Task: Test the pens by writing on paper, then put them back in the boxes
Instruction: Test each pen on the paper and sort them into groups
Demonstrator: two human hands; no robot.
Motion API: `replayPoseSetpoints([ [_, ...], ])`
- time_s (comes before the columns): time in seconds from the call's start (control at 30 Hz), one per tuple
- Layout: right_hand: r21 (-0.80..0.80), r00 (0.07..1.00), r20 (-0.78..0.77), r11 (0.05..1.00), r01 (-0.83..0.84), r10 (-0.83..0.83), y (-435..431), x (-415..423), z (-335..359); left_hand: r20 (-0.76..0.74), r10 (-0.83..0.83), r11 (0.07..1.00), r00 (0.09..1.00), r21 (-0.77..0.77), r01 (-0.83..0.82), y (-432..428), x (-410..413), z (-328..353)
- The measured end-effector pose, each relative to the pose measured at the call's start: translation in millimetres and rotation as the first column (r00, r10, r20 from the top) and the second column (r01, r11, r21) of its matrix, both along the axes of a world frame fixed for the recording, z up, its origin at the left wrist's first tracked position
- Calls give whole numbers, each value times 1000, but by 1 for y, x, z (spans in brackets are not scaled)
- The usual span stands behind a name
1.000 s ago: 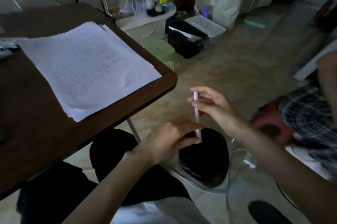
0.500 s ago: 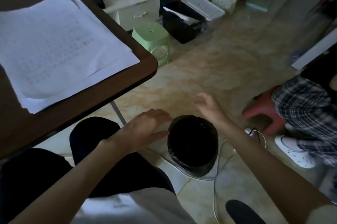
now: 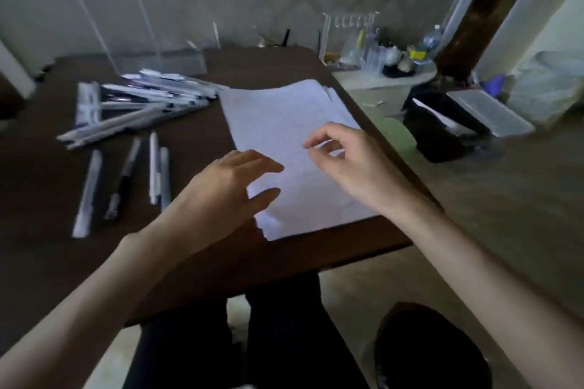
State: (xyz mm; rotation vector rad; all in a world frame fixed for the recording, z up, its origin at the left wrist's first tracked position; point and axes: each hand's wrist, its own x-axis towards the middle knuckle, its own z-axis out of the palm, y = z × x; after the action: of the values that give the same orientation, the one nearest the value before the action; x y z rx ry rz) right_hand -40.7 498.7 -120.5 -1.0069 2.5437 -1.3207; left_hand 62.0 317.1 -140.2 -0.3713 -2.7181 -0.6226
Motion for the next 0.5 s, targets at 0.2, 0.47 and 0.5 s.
replayPoseSetpoints([
  [0.2,94,971,-38,969,-230,235,-132,-11,-6,10,273,960,962,58,-273,-106,26,-6],
  [0.47,399,830,-430,899,-180,357,-245,-45,-33,40,422,900,906,99,-424,-154,39,-19],
  [0.5,456,797,-492,884,-107,350,-252,-51,-36,49,417,900,908,117,-420,-154,39,-21],
])
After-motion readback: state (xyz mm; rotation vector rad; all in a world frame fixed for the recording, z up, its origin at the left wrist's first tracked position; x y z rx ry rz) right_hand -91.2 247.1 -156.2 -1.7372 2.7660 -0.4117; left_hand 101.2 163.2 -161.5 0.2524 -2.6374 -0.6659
